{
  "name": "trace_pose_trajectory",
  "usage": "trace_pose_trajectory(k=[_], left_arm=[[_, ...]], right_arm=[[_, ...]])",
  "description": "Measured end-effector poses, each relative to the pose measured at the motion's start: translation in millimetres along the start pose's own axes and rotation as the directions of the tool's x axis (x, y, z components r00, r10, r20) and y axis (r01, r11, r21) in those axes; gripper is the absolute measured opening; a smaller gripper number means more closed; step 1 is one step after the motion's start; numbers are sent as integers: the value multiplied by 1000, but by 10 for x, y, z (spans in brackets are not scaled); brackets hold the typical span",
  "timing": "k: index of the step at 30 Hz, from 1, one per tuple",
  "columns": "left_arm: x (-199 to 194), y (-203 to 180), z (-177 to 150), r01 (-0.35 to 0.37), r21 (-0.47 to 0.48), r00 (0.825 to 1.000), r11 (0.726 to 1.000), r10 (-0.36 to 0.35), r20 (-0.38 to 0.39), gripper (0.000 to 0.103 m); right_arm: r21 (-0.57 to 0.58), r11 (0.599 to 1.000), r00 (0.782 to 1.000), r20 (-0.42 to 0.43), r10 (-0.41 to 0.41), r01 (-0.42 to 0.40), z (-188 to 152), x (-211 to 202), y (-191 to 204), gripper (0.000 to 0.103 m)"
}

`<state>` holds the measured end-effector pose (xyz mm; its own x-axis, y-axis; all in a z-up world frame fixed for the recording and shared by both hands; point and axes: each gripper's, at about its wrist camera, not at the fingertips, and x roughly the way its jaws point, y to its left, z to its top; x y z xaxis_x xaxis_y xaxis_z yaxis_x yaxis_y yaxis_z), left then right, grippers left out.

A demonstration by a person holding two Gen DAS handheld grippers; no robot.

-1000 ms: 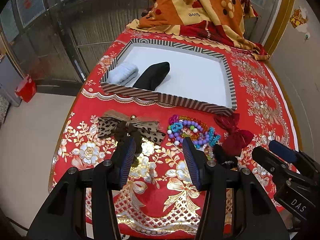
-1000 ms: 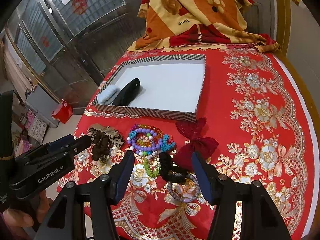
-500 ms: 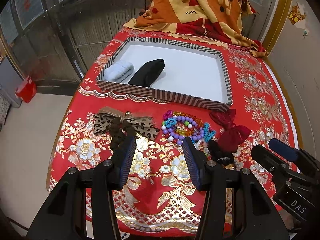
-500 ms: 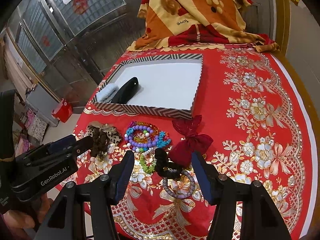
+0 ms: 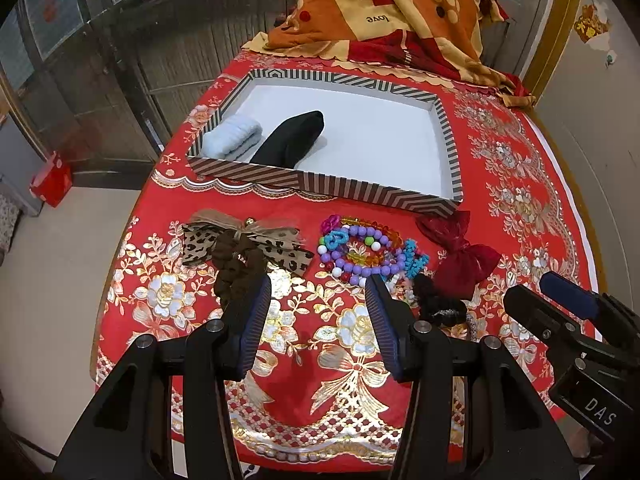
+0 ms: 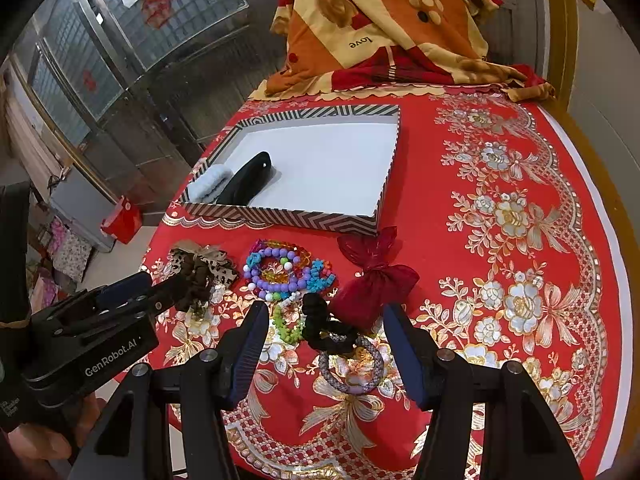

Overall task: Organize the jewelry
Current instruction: 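Withdraw both open tools from the tray back over the accessory pile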

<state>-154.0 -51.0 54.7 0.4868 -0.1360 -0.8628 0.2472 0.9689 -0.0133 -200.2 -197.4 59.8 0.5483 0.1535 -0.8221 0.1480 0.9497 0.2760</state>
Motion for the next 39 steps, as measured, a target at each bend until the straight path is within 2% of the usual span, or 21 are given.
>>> trace_pose_trajectory(k=[39], left_arm=[[94, 201, 16, -9, -12, 1000, 1000, 9, -25, 48]], right_arm=[[-8, 1000, 999, -36, -8, 8, 42, 158, 172, 58]])
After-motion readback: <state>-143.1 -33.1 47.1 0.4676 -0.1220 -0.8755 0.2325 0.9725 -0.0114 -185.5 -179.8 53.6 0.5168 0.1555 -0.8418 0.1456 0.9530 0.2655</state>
